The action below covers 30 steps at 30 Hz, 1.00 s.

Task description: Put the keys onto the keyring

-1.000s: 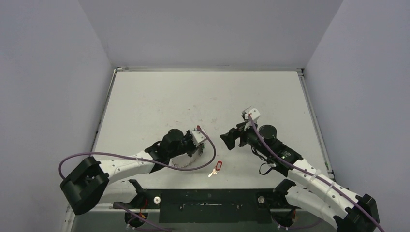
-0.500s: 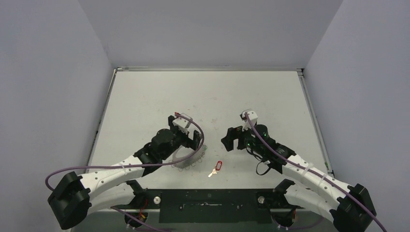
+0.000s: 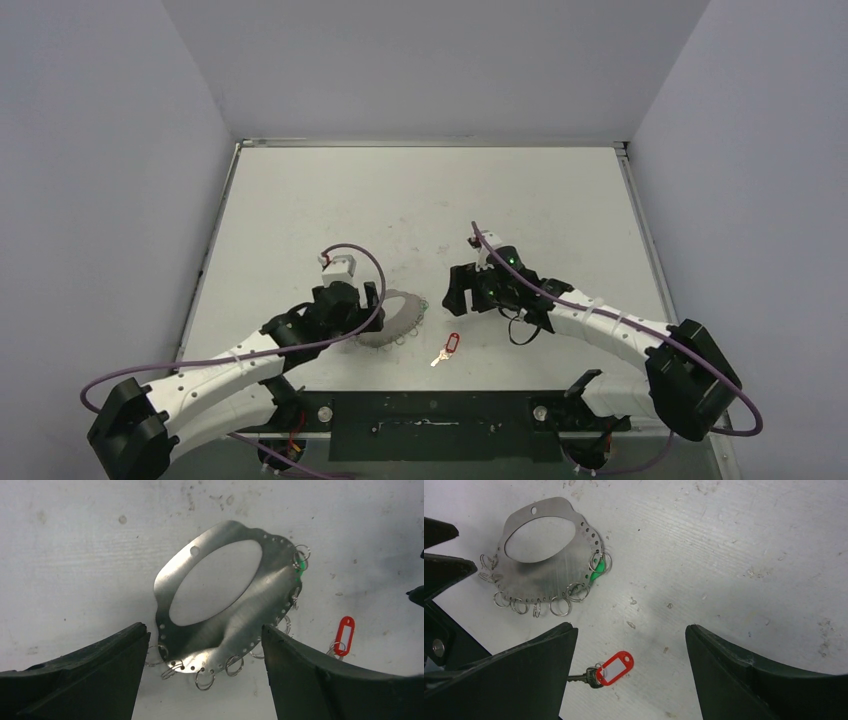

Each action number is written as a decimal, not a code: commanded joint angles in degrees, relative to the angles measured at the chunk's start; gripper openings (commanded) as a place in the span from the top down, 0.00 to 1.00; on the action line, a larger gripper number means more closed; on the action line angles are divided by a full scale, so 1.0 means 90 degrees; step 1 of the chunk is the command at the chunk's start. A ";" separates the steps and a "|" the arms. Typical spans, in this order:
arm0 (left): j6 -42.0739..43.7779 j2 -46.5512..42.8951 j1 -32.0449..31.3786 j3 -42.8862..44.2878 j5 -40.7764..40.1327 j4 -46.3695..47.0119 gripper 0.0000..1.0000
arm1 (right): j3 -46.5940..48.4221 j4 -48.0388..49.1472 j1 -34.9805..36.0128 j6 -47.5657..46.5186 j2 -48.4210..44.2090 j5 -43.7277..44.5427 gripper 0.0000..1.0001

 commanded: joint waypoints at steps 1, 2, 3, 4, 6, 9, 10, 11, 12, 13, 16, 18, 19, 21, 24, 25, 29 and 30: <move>-0.1315 -0.0297 0.0060 -0.0239 0.0048 -0.0789 0.20 | 0.0679 -0.0164 0.0385 -0.0109 0.0344 0.0281 0.21; -0.1417 -0.0364 0.0064 -0.0271 0.0062 -0.0872 0.21 | 0.0784 -0.0353 0.0557 -0.0190 0.0409 0.0516 0.23; -0.1494 -0.0448 0.0072 -0.0293 0.0061 -0.0942 0.21 | 0.0890 -0.0461 0.0725 -0.0267 0.0468 0.0732 0.25; -0.1543 -0.0524 0.0070 -0.0312 0.0062 -0.1005 0.21 | 0.0987 -0.0584 0.0878 -0.0310 0.0529 0.0974 0.26; -0.1597 -0.0712 0.0083 -0.0338 0.0066 -0.1063 0.21 | 0.1162 -0.0682 0.1094 -0.0342 0.0679 0.1182 0.28; -0.1715 -0.0931 0.0090 -0.0456 0.0135 -0.0926 0.26 | 0.1286 -0.0633 0.1145 -0.0242 0.0976 0.1112 0.30; -0.1800 -0.0979 0.0100 -0.0464 0.0146 -0.0926 0.29 | 0.1305 -0.0615 0.1145 -0.0218 0.1056 0.1085 0.31; -0.1897 -0.0993 0.0107 -0.0476 0.0158 -0.0955 0.31 | 0.1340 -0.0586 0.1145 -0.0199 0.1134 0.1020 0.31; -0.1983 -0.0995 0.0117 -0.0469 0.0184 -0.0993 0.32 | 0.1373 -0.0550 0.1139 -0.0170 0.1207 0.0963 0.31; -0.2061 -0.0971 0.0140 -0.0462 0.0225 -0.1039 0.35 | 0.1456 -0.0523 0.1124 -0.0158 0.1309 0.0922 0.31; -0.2306 -0.0819 0.0244 -0.0472 0.0418 -0.1103 0.37 | 0.1729 -0.0462 0.1022 -0.0215 0.1712 0.0712 0.31; -0.2398 -0.0692 0.0336 -0.0481 0.0617 -0.1083 0.38 | 0.1986 -0.0459 0.0951 -0.0290 0.2047 0.0497 0.31; -0.2441 -0.0628 0.0383 -0.0493 0.0731 -0.1059 0.40 | 0.2123 -0.0457 0.0916 -0.0322 0.2230 0.0388 0.31; -0.2495 -0.0481 0.0493 -0.0546 0.0967 -0.0895 0.43 | 0.2394 -0.0451 0.0853 -0.0396 0.2577 0.0166 0.32; -0.2560 -0.0188 0.0683 -0.0617 0.1303 -0.0685 0.47 | 0.2773 -0.0475 0.0814 -0.0501 0.3101 -0.0001 0.33; -0.2569 -0.0083 0.0740 -0.0627 0.1381 -0.0627 0.48 | 0.2862 -0.0483 0.0806 -0.0523 0.3231 -0.0027 0.34; -0.2538 0.0297 0.0920 -0.0694 0.1605 -0.0290 0.54 | 0.3030 -0.0454 0.0714 -0.0590 0.3608 -0.0221 0.40; -0.2521 0.0368 0.0967 -0.0708 0.1642 -0.0193 0.56 | 0.3011 -0.0426 0.0691 -0.0586 0.3652 -0.0313 0.44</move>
